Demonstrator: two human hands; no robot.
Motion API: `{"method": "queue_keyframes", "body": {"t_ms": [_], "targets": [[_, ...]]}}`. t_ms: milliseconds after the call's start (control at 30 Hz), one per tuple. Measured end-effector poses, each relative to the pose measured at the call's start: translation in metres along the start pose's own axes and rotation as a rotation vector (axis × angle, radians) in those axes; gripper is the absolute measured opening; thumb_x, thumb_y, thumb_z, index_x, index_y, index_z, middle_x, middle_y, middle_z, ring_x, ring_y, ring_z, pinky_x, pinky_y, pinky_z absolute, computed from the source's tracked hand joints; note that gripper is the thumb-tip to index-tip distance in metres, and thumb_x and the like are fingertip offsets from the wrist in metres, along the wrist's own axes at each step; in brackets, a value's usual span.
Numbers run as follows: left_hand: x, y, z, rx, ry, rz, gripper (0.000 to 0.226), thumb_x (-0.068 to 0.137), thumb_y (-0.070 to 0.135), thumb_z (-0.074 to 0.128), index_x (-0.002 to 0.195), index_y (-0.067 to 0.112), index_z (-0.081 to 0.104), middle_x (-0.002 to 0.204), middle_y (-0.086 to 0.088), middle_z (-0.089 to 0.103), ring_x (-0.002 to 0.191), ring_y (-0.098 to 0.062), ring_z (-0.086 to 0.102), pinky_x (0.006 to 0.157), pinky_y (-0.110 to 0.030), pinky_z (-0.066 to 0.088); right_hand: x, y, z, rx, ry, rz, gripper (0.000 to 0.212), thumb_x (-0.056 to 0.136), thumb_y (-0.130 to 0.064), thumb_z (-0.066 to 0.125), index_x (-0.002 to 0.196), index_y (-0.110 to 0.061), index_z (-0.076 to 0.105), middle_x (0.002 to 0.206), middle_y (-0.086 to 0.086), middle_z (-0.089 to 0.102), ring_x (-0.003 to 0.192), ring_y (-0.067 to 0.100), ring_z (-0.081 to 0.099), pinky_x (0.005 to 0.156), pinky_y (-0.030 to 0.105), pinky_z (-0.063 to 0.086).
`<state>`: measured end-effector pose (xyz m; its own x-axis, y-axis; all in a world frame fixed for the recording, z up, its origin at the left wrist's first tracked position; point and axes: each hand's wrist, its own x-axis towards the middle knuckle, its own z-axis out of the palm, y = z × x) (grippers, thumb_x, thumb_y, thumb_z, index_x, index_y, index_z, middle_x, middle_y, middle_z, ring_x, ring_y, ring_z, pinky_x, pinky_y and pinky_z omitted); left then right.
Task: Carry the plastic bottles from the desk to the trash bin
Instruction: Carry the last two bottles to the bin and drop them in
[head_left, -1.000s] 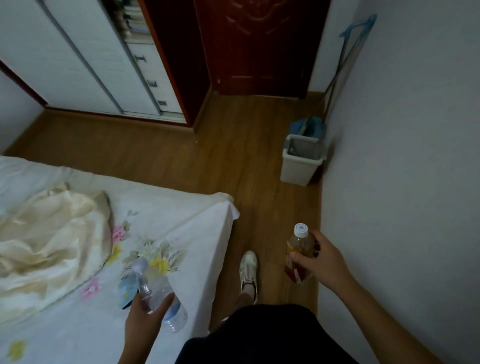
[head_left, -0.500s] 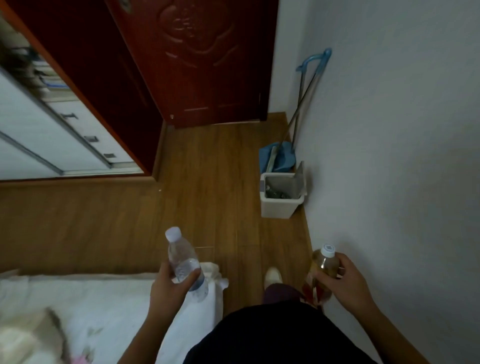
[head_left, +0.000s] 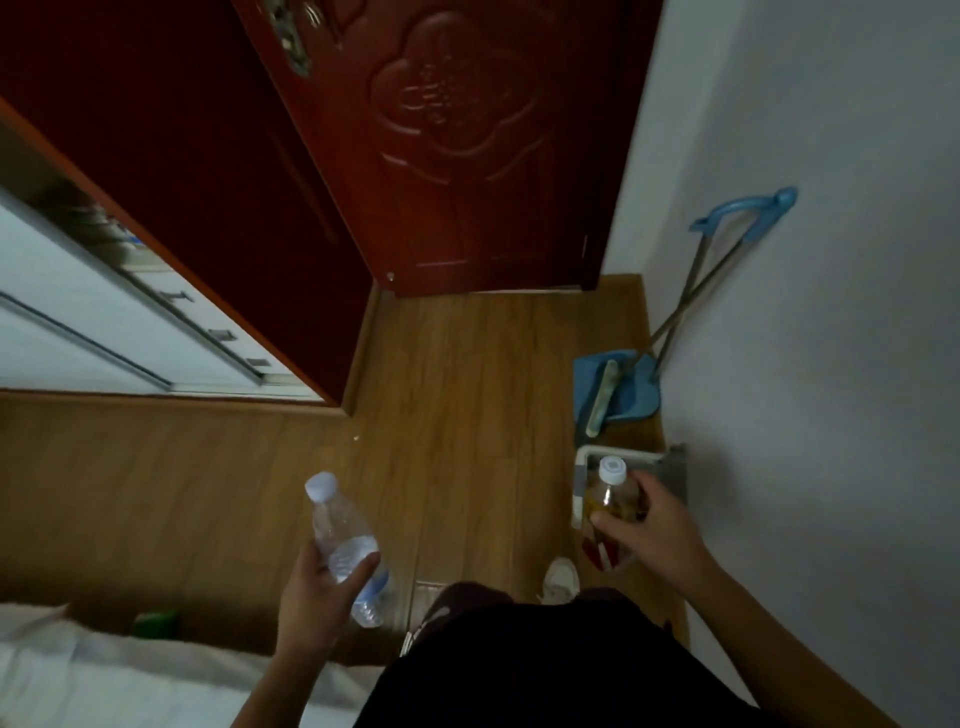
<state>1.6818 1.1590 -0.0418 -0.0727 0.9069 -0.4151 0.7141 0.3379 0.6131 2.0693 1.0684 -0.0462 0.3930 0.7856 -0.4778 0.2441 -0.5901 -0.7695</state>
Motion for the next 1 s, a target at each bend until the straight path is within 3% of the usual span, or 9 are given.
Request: {"method": "queue_keyframes", "body": {"t_ms": [100, 167, 267, 367, 467, 533, 733, 867, 1000], "targets": [[0.046, 0.046, -0.001, -0.025, -0.013, 0.031, 0.053, 0.076, 0.05, 0.078, 0.116, 0.022, 0.058, 0.103, 0.005, 0.071, 0.09, -0.014, 0.069, 0.078, -0.041, 0.056, 0.05, -0.04, -0.007, -0.002, 0.004, -0.035, 0.071, 0.066, -0.045, 0.083, 0.129, -0.029, 0.055, 0.12, -0.01, 0.067, 0.112, 0.014, 0.062, 0.099, 0.043, 0.051], [0.083, 0.077, 0.005, -0.019, -0.054, 0.087, 0.059, 0.072, 0.058, 0.077, 0.116, 0.024, 0.058, 0.103, 0.005, 0.071, 0.093, -0.014, 0.069, 0.079, -0.041, 0.056, 0.075, -0.057, -0.012, 0.007, 0.023, -0.034, 0.072, 0.067, -0.044, 0.083, 0.13, -0.028, 0.054, 0.122, -0.009, 0.065, 0.113, 0.014, 0.06, 0.1, 0.042, 0.05], [0.143, 0.128, 0.022, -0.003, -0.126, 0.169, 0.056, 0.074, 0.052, 0.079, 0.117, 0.022, 0.059, 0.105, 0.002, 0.07, 0.097, -0.019, 0.068, 0.08, -0.037, 0.051, 0.103, -0.07, -0.02, 0.063, 0.104, -0.01, 0.062, 0.072, -0.033, 0.084, 0.126, -0.029, 0.054, 0.116, -0.012, 0.064, 0.104, 0.004, 0.061, 0.096, 0.032, 0.05], [0.206, 0.179, 0.048, 0.047, -0.227, 0.248, 0.048, 0.073, 0.048, 0.083, 0.111, 0.039, 0.055, 0.104, 0.0, 0.07, 0.096, -0.02, 0.068, 0.082, -0.039, 0.051, 0.123, -0.067, -0.028, 0.12, 0.22, 0.076, 0.053, 0.074, -0.033, 0.083, 0.118, -0.033, 0.053, 0.104, -0.02, 0.063, 0.092, -0.007, 0.059, 0.081, 0.016, 0.049], [0.26, 0.232, 0.076, 0.116, -0.383, 0.327, 0.046, 0.071, 0.05, 0.082, 0.105, 0.025, 0.063, 0.098, 0.003, 0.071, 0.094, -0.018, 0.069, 0.083, -0.041, 0.055, 0.131, -0.058, -0.028, 0.19, 0.367, 0.247, 0.057, 0.07, -0.035, 0.083, 0.119, -0.033, 0.053, 0.106, -0.011, 0.066, 0.095, 0.007, 0.065, 0.087, 0.03, 0.053], [0.283, 0.272, 0.095, 0.179, -0.487, 0.394, 0.039, 0.074, 0.047, 0.082, 0.099, 0.023, 0.064, 0.094, 0.005, 0.072, 0.091, -0.014, 0.069, 0.079, -0.037, 0.054, 0.13, -0.056, -0.022, 0.242, 0.465, 0.356, 0.054, 0.07, -0.034, 0.083, 0.115, -0.035, 0.052, 0.103, -0.01, 0.065, 0.091, 0.007, 0.063, 0.086, 0.035, 0.053], [0.315, 0.357, 0.161, 0.34, -0.84, 0.572, 0.046, 0.072, 0.049, 0.083, 0.106, 0.024, 0.065, 0.101, 0.008, 0.07, 0.096, -0.011, 0.067, 0.082, -0.037, 0.057, 0.119, -0.049, 0.012, 0.395, 0.726, 0.598, 0.066, 0.066, -0.043, 0.083, 0.123, -0.026, 0.055, 0.106, -0.006, 0.065, 0.094, 0.016, 0.064, 0.084, 0.038, 0.055], [0.304, 0.385, 0.206, 0.458, -1.02, 0.689, 0.063, 0.072, 0.047, 0.083, 0.127, 0.026, 0.06, 0.113, 0.011, 0.069, 0.104, -0.01, 0.066, 0.086, -0.037, 0.057, 0.106, -0.049, 0.04, 0.496, 0.824, 0.697, 0.065, 0.067, -0.044, 0.082, 0.124, -0.028, 0.055, 0.108, -0.006, 0.066, 0.093, 0.013, 0.063, 0.074, 0.028, 0.051], [0.277, 0.384, 0.235, 0.58, -1.191, 0.739, 0.054, 0.078, 0.041, 0.081, 0.125, 0.028, 0.058, 0.114, 0.011, 0.066, 0.102, -0.006, 0.063, 0.077, -0.027, 0.055, 0.102, -0.039, 0.063, 0.562, 0.89, 0.766, 0.066, 0.068, -0.045, 0.081, 0.125, -0.027, 0.054, 0.107, -0.006, 0.066, 0.094, 0.015, 0.064, 0.078, 0.034, 0.053]]}}
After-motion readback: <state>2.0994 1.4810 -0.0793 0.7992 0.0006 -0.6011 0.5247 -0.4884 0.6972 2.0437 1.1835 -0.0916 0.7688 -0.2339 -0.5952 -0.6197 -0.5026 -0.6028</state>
